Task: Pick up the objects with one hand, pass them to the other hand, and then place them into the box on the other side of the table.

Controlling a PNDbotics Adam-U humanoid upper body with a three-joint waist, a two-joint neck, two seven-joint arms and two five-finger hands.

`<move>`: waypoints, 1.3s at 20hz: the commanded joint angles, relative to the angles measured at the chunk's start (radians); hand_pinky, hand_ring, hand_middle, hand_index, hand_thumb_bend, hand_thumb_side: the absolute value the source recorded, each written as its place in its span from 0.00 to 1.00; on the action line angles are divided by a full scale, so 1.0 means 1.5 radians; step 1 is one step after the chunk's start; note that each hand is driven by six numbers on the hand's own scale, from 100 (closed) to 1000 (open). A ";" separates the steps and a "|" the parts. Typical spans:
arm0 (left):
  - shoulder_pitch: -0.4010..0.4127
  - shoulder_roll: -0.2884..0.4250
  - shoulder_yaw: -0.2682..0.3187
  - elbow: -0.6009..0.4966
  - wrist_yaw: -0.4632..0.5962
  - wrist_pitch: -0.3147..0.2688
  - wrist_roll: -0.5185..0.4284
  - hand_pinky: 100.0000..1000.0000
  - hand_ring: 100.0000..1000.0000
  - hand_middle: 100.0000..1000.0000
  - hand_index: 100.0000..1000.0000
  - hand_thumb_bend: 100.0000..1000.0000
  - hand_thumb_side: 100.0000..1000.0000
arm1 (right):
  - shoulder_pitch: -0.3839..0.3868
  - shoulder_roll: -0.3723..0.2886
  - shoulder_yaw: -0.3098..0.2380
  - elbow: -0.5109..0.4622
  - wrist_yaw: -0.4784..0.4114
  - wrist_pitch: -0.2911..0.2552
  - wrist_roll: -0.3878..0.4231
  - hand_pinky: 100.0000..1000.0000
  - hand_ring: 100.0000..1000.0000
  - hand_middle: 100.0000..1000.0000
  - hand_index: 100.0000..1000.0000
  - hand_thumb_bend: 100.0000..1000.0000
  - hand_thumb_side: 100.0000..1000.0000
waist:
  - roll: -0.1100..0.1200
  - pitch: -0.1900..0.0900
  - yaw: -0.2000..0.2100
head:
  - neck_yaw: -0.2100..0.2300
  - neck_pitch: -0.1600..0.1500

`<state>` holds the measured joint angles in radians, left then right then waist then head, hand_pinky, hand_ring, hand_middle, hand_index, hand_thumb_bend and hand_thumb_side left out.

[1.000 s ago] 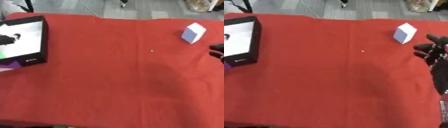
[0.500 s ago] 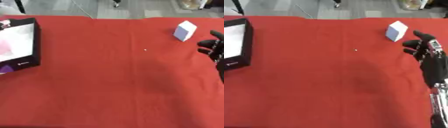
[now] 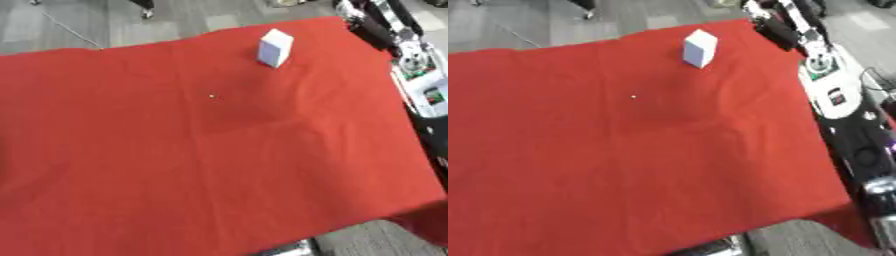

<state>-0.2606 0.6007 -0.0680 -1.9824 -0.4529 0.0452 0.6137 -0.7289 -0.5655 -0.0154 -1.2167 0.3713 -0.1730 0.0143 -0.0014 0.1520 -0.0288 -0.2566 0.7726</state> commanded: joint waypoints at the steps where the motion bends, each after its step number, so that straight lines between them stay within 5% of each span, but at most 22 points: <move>1: -0.030 -0.074 -0.065 -0.012 0.027 -0.024 0.011 0.70 0.56 0.56 0.67 0.76 0.50 | -0.058 -0.037 0.004 0.121 0.067 -0.015 -0.034 0.87 0.93 0.82 1.00 0.00 0.79 | -0.005 -0.005 0.012 | -0.045 -0.002; 6: -0.079 -0.161 -0.152 -0.012 0.064 -0.021 0.003 0.70 0.54 0.54 0.65 0.75 0.50 | -0.121 -0.031 -0.004 0.272 0.157 -0.041 -0.042 0.90 0.96 0.85 1.00 0.00 0.85 | -0.007 0.011 0.058 | -0.109 -0.002; 12: -0.102 -0.182 -0.191 -0.012 0.058 -0.014 -0.030 0.70 0.54 0.52 0.65 0.74 0.51 | -0.144 -0.026 -0.020 0.354 0.224 -0.027 -0.065 0.90 0.95 0.86 1.00 0.00 0.89 | -0.007 0.030 0.105 | -0.167 -0.002; 18: -0.104 -0.184 -0.191 -0.012 0.058 -0.009 -0.027 0.70 0.53 0.52 0.64 0.74 0.52 | -0.142 -0.015 -0.015 0.393 0.255 -0.020 -0.065 0.91 0.95 0.87 1.00 0.00 0.94 | -0.010 0.037 0.113 | -0.183 -0.002; 26: -0.103 -0.187 -0.192 -0.012 0.053 -0.005 -0.034 0.70 0.53 0.51 0.63 0.74 0.52 | -0.142 0.001 0.001 0.395 0.333 -0.056 -0.011 0.91 0.94 0.87 1.00 0.00 0.92 | -0.008 0.038 0.111 | -0.192 -0.002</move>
<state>-0.4010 0.3199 -0.3554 -1.9832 -0.3673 0.0358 0.5652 -0.9234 -0.5501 -0.0182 -0.6092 0.8486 -0.2463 -0.0155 -0.0022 0.2070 0.1376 -0.5406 0.7727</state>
